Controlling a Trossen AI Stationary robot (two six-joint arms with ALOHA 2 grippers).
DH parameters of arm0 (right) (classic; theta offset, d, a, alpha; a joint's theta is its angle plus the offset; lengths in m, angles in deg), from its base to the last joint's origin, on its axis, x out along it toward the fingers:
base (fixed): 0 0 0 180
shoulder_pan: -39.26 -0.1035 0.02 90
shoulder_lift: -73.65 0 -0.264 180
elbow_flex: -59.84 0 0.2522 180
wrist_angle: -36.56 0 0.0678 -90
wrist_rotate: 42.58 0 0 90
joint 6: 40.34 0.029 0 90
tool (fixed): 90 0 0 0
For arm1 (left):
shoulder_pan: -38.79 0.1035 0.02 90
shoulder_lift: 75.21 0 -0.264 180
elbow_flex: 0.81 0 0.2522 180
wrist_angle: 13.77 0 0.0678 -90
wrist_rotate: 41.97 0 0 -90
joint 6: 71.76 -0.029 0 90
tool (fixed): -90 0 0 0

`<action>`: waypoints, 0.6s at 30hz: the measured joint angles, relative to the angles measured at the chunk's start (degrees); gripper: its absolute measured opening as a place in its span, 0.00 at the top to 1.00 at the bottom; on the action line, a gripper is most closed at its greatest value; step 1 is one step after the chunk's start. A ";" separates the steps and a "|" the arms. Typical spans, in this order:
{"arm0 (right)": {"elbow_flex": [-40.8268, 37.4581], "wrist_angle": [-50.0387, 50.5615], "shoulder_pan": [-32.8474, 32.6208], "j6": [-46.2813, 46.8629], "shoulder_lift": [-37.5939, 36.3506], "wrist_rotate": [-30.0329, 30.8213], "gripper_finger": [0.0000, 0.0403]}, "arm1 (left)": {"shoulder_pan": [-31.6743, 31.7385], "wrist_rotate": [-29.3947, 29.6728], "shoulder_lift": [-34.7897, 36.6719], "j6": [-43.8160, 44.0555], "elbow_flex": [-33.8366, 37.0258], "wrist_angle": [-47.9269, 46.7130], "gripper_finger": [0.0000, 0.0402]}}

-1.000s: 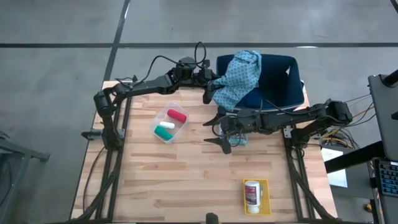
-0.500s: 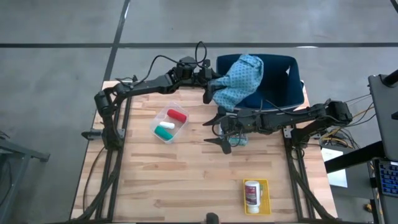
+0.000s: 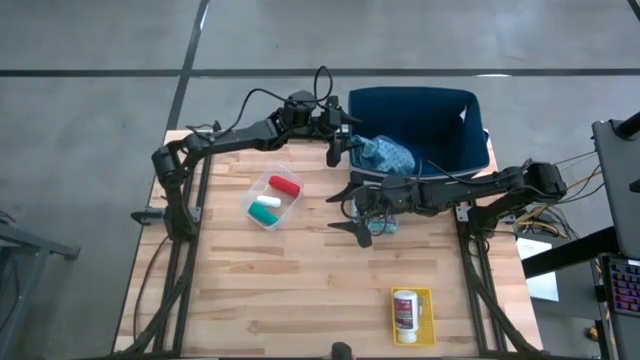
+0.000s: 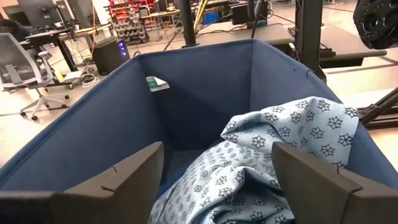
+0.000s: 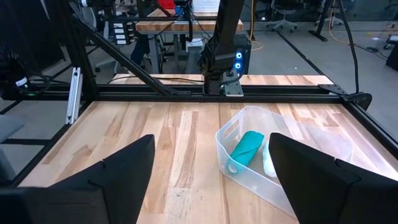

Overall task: Pick & place medical supplies in basket/bin
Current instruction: Return to Home Position

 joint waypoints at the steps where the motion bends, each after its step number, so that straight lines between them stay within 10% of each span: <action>1: 0.00 0.00 -0.02 -0.11 0.00 0.00 0.22 | 0.00 0.00 0.00 0.00 0.00 0.01 0.24; 18: 0.00 0.00 -0.01 0.08 -0.01 0.00 0.22 | -0.02 0.00 0.00 -0.02 -0.02 0.22 0.24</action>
